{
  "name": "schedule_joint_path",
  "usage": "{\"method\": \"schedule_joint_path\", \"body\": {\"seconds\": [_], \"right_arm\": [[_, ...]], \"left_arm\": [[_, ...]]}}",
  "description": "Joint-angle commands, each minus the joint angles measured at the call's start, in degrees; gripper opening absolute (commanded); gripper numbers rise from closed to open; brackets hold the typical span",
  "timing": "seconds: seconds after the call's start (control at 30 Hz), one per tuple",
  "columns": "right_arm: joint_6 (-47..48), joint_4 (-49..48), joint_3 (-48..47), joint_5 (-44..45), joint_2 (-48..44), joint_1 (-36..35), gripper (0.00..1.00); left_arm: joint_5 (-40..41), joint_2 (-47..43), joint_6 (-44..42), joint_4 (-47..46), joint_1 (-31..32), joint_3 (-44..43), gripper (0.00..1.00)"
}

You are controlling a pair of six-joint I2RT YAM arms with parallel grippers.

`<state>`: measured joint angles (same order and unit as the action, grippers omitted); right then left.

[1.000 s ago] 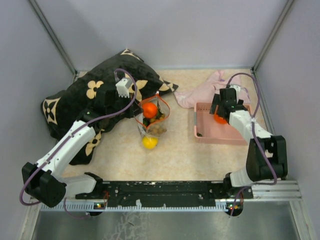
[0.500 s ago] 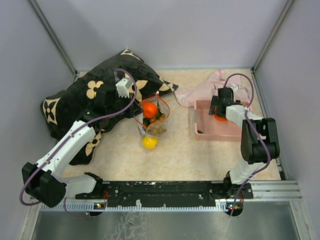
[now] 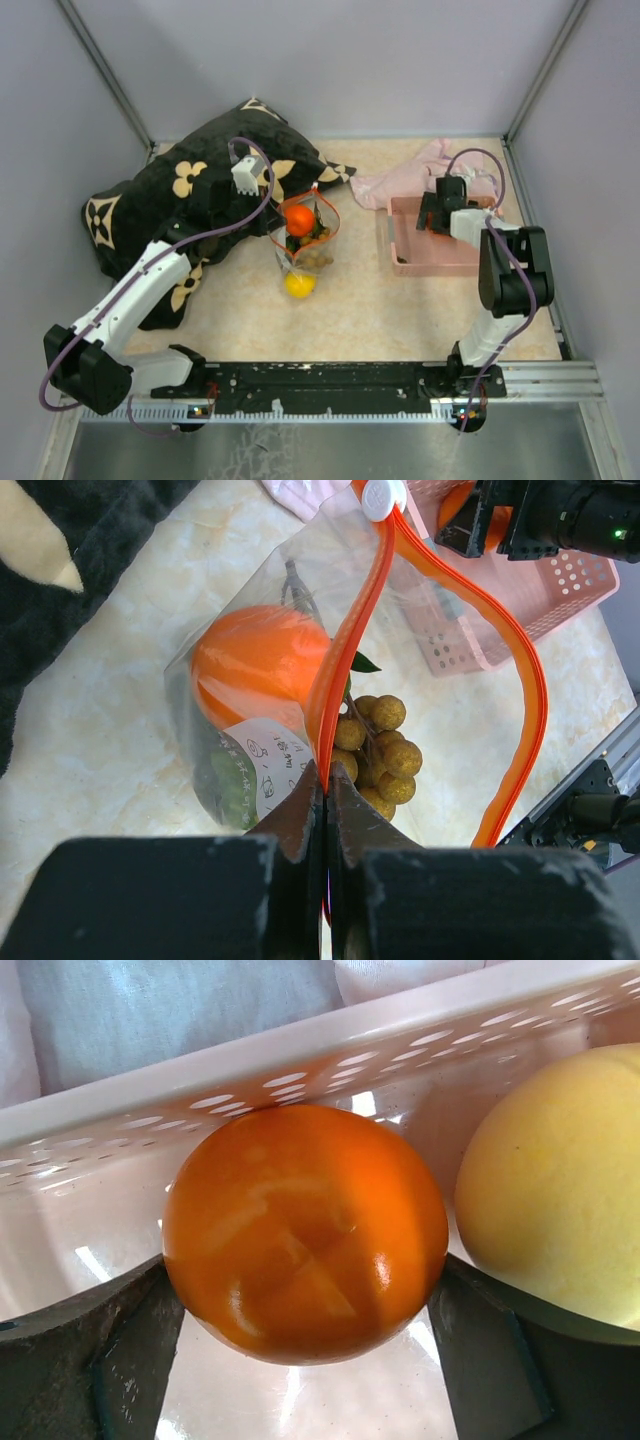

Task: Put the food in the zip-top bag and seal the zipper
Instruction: Pick up the fake fruit from the bin.

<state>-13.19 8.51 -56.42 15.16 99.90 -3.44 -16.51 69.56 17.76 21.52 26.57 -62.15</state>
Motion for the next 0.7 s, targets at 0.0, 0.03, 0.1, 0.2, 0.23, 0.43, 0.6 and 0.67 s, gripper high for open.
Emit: {"method": "schedule_joint_path", "body": {"seconds": [0.0, 0.03, 0.1, 0.2, 0.23, 0.43, 0.6, 0.67], "right_arm": [[-0.38, 1.54, -0.91, -3.79, -0.03, 0.45, 0.74], [-0.66, 2.32, -0.58, -4.76, -1.12, 0.45, 0.7], [-1.55, 3.14, 0.69, -6.87, -3.7, 0.45, 0.67], [-2.87, 4.98, 2.58, -10.35, -8.03, 0.38, 0.64], [-3.13, 5.95, 2.86, -11.38, -8.67, 0.26, 0.63], [-2.67, 9.5, 4.63, -12.52, -11.36, -2.12, 0.62], [-1.53, 12.6, 4.17, -10.53, -17.05, -4.43, 0.61], [-0.7, 14.86, 3.15, -10.12, -20.28, -5.31, 0.6]], "left_arm": [[-0.14, -0.22, -0.27, -0.5, -0.39, -2.01, 0.0], [-0.17, -0.15, -0.27, -0.51, -0.39, -1.97, 0.0], [-0.43, -0.17, -0.25, -0.51, -0.38, -2.09, 0.0], [-0.81, -0.05, -0.1, -0.51, -0.52, -2.09, 0.0], [-0.76, -0.04, -0.09, -0.51, -0.48, -2.09, 0.0], [-1.19, 0.01, 0.04, -0.52, -0.63, -2.1, 0.0], [-1.36, 0.12, -0.05, -0.51, -0.59, -2.04, 0.0], [-1.55, 0.12, -0.05, -0.53, -0.61, -2.05, 0.0]]}}
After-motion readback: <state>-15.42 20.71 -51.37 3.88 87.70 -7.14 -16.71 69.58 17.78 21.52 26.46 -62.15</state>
